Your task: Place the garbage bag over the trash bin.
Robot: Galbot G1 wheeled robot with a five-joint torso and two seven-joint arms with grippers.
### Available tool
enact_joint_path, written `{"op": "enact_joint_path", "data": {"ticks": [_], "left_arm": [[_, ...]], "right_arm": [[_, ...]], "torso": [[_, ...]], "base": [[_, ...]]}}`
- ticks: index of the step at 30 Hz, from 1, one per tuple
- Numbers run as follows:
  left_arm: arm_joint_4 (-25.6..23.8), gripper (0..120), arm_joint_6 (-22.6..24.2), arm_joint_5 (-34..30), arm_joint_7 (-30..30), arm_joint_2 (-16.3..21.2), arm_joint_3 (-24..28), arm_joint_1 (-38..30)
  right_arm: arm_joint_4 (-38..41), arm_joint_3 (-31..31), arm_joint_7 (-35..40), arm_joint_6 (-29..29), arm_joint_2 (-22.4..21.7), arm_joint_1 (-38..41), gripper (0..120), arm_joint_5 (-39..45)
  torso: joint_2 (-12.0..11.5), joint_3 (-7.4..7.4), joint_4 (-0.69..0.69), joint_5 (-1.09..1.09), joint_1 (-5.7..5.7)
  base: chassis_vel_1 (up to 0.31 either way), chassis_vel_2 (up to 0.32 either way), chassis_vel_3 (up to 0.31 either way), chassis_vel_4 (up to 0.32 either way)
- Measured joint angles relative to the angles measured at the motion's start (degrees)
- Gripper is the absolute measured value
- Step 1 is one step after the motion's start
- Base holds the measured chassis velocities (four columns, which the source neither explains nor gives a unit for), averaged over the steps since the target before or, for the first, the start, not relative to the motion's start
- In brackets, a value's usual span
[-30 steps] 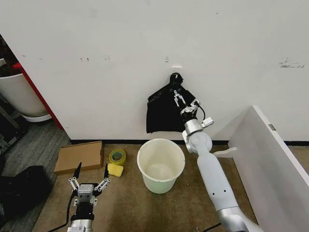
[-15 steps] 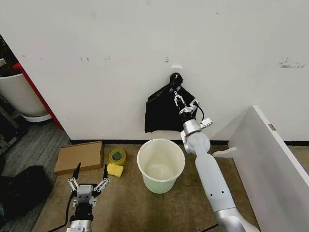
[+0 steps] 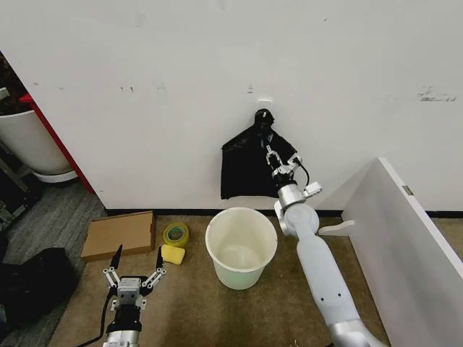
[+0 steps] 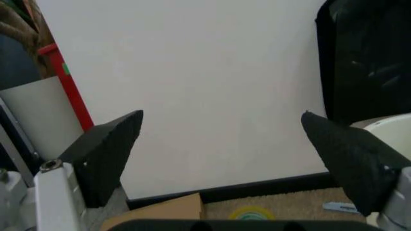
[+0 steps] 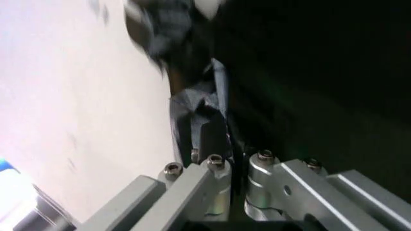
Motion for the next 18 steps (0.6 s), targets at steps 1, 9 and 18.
{"op": "enact_joint_path", "data": {"ticks": [1,9,18], "left_arm": [[0.0,97,0.0,0.0,0.0,0.0,0.0,0.0],[0.3,97,-0.01,0.09,0.01,-0.33,0.43,-0.33],[1.17,97,-0.02,0.12,0.01,-0.07,1.83,-1.14]], "right_arm": [[0.0,0.0,0.0,0.0,0.0,0.0,0,0.0],[9.84,-1.36,1.38,0.21,-3.41,-9.45,0,-9.02],[18.49,-2.22,2.11,3.16,-7.85,-19.04,0,-17.84]], "torso": [[0.0,0.0,0.0,0.0,0.0],[0.0,-0.01,0.0,-0.01,0.0],[0.0,-0.01,0.0,0.0,0.0]], "base": [[0.0,0.0,0.0,0.0],[0.0,0.0,0.0,0.0],[0.0,0.0,0.0,0.0]]}}
